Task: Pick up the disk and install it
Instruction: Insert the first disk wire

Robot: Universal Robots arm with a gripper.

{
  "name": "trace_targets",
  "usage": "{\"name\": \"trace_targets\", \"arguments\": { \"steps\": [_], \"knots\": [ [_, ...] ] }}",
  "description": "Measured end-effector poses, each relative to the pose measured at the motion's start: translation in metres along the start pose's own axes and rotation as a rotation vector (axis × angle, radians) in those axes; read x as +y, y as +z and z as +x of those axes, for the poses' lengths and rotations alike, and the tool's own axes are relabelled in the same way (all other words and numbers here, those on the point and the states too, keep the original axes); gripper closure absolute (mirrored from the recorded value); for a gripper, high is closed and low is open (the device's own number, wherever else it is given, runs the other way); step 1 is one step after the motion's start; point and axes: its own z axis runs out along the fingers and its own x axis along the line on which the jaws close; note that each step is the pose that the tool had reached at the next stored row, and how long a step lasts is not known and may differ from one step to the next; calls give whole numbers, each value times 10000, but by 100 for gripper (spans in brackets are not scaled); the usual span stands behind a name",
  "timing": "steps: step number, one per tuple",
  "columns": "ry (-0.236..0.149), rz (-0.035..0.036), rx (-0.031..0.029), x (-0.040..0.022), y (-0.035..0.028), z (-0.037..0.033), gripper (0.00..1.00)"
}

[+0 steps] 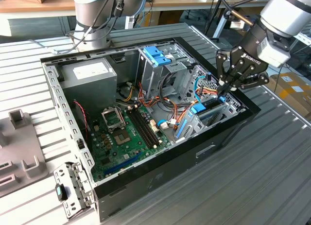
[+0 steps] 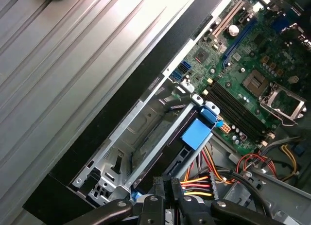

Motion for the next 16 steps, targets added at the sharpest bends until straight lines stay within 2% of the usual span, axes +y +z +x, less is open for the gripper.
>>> {"name": "trace_targets", "arguments": {
  "steps": [2, 6, 10, 16],
  "knots": [
    [330, 38, -12, 0, 1, 0, 83],
    [755, 85, -26, 0, 2, 0, 83],
    [1566, 177, -55, 0, 4, 1, 83],
    [2280, 258, -81, 0, 6, 1, 83]
  ]
}}
